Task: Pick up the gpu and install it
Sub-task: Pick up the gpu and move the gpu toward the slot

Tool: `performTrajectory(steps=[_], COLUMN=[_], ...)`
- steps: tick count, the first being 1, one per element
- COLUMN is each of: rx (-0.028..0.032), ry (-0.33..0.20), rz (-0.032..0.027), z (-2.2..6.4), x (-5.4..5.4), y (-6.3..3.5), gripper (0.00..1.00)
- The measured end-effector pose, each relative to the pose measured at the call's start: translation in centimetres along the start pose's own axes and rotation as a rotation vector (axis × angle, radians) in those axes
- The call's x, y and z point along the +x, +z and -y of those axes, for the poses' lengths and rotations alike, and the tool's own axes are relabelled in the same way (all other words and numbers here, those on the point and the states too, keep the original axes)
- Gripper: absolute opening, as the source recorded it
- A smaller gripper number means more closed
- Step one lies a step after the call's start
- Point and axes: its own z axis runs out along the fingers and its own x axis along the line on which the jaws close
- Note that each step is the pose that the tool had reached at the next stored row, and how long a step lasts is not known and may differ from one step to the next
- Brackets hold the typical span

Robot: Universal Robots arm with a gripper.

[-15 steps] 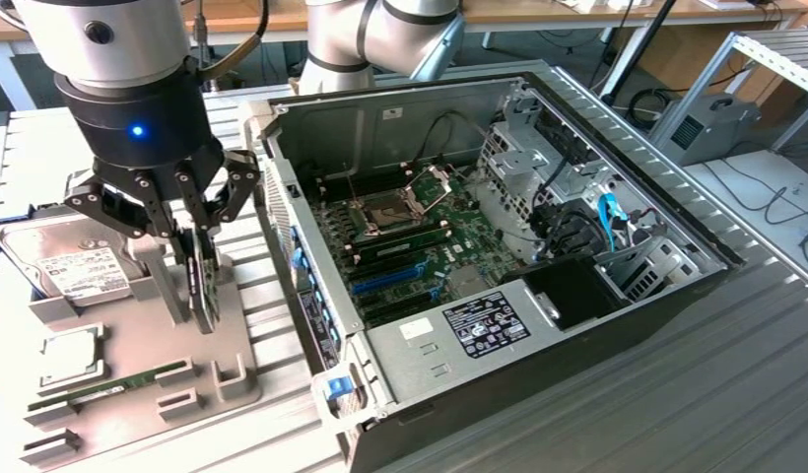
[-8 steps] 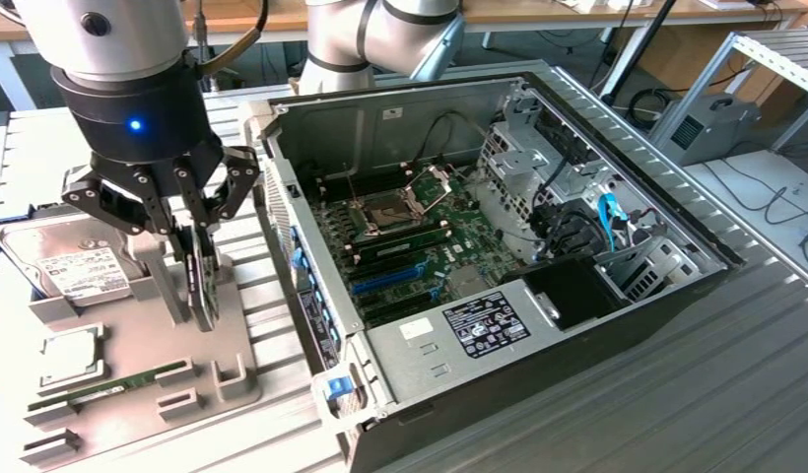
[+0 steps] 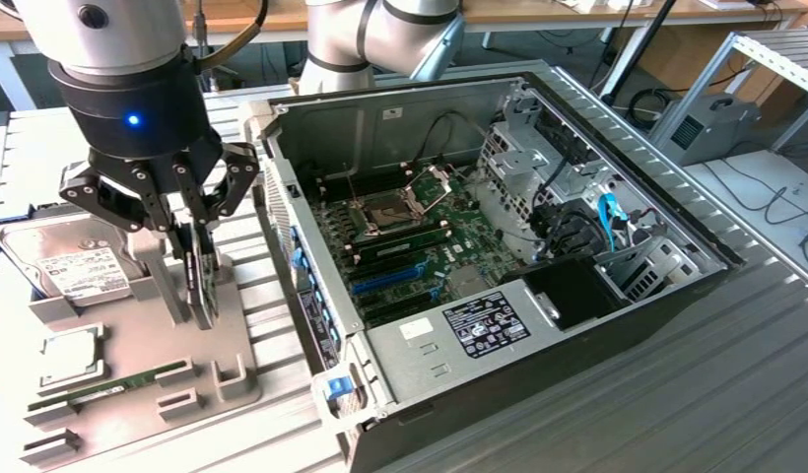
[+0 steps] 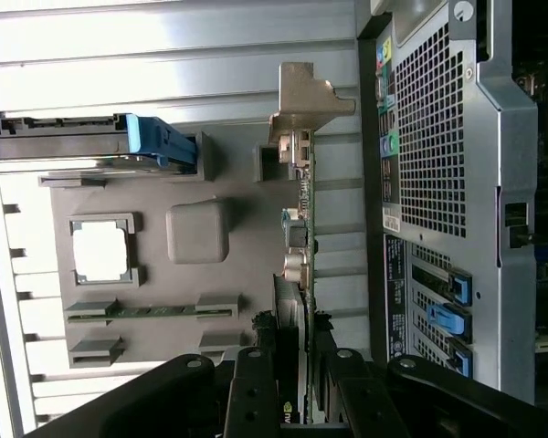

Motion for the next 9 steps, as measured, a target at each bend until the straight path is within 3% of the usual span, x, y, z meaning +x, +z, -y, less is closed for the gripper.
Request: performTrajectory(steps=[9], rx=[-0.0001], ry=[0.000], rz=[0.0001], z=[0.01], x=[-0.01], y=[-0.29], gripper=[0.26])
